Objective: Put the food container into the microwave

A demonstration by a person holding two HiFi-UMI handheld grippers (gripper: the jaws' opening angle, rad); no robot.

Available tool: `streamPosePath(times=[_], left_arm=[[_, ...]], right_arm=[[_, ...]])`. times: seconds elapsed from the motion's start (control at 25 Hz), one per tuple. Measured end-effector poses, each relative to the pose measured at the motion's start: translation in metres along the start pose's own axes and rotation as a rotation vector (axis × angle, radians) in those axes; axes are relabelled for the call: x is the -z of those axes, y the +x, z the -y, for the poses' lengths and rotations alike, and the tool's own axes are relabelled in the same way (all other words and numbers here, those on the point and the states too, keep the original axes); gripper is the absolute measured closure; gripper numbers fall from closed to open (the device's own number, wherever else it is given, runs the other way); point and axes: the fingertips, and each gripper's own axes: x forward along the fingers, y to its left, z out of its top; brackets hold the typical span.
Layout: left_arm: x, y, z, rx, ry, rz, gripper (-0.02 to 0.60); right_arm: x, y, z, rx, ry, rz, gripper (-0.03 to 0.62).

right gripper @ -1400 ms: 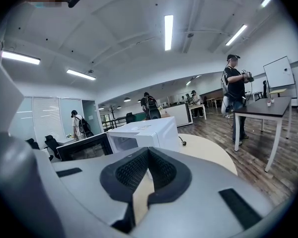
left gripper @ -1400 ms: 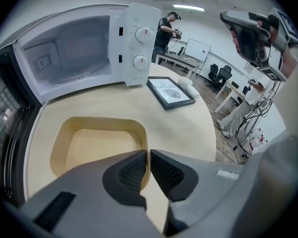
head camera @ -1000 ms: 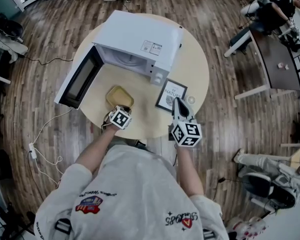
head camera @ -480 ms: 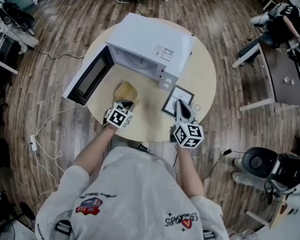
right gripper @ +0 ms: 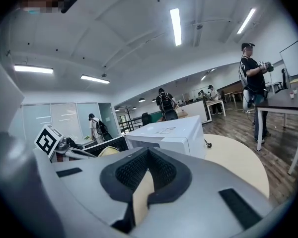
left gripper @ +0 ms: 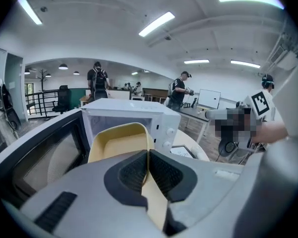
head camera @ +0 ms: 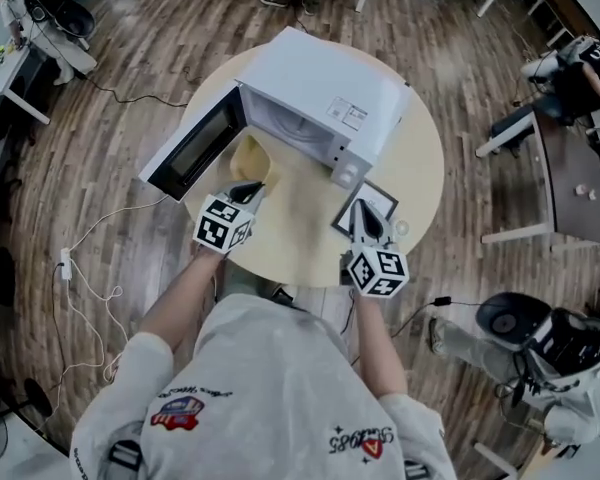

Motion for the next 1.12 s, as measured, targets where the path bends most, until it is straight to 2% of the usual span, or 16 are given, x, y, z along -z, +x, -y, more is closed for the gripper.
streamPosePath(times=[0.24, 0.48, 0.76, 1.12], left_arm=[[-0.03, -0.026, -0.015, -0.037, -0.024, 0.083, 0.566], [-0.037, -0.028, -0.028, -0.041, -0.026, 0.087, 0.567], [-0.043, -0.018, -0.035, -0.002, 0.003, 0.081, 0.566], [-0.047, -0.008, -0.042, 0.086, 0.049, 0.052, 0.566]], right_arm=[[0.001, 0.012, -0.008, -0.033, 0.014, -0.009, 0.602], [-0.001, 0.018, -0.013, -0.031, 0.021, -0.007, 0.602], [-0.011, 0.024, -0.011, 0.005, 0.012, 0.005, 0.602], [-0.02, 0.033, -0.022, 0.061, 0.01, 0.02, 0.602]])
